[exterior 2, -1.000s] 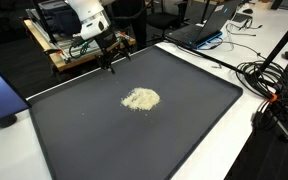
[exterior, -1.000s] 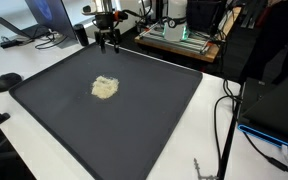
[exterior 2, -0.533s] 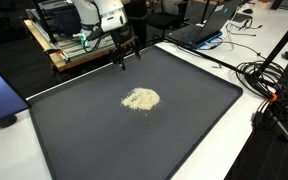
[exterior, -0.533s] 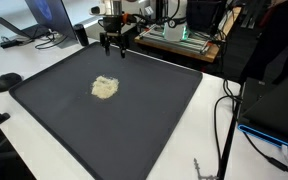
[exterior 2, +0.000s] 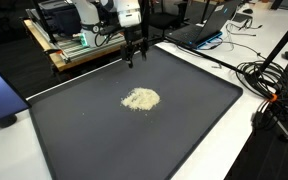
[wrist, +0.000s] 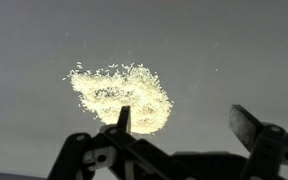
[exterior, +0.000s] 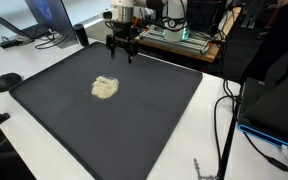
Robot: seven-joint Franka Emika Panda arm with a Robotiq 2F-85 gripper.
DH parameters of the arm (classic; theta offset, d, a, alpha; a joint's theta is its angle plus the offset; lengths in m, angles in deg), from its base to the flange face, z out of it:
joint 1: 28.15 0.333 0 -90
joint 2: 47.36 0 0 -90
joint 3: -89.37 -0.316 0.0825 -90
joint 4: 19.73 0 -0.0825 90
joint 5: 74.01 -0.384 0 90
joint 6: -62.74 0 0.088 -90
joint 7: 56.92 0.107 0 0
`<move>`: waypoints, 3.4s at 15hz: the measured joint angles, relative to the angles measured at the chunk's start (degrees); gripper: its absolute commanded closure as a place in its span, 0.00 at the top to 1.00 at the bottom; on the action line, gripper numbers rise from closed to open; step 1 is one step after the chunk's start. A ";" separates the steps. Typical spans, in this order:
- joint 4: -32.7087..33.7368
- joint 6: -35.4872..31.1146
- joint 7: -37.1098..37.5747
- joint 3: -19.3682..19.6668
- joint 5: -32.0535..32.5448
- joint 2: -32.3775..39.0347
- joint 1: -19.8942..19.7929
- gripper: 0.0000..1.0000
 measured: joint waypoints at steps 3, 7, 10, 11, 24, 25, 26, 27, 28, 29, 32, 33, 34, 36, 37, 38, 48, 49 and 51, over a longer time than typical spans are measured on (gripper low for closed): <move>2.39 2.43 12.31 7.24 14.65 -0.18 6.93 1.00; 6.42 11.46 20.67 7.79 25.23 -0.42 12.27 1.00; 8.96 18.44 23.50 4.74 29.05 -0.20 13.78 1.00; 9.85 20.70 24.05 3.19 29.83 -0.02 13.70 1.00; 27.81 37.48 12.77 -3.37 22.32 13.56 8.84 1.00; 29.54 37.82 10.09 -3.43 20.56 14.93 7.67 1.00; 31.24 37.90 7.63 -3.45 19.01 16.28 6.44 1.00; 32.89 37.99 5.10 -3.49 17.35 17.58 5.14 1.00; 34.50 38.01 2.61 -3.56 15.59 18.86 3.79 1.00; 36.05 38.01 0.39 -3.61 14.21 20.12 2.45 1.00; 39.77 37.64 -4.15 -3.75 11.55 23.60 -0.77 1.00; 40.62 37.11 -5.31 -3.95 10.62 24.57 -1.56 1.00; 41.29 36.68 -6.49 -4.23 9.66 25.47 -2.27 1.00; 42.23 35.71 -8.53 -4.99 7.92 27.00 -3.49 1.00; 42.41 34.78 -9.21 -5.34 7.31 27.62 -3.95 1.00; 42.44 33.51 -9.66 -5.52 7.04 28.14 -4.23 1.00; 42.80 27.05 -9.98 -5.52 7.03 32.19 -4.67 1.00; 42.93 27.05 -10.01 -5.52 7.03 32.47 -4.73 1.00; 43.45 27.05 -10.53 -5.59 7.03 33.11 -4.99 1.00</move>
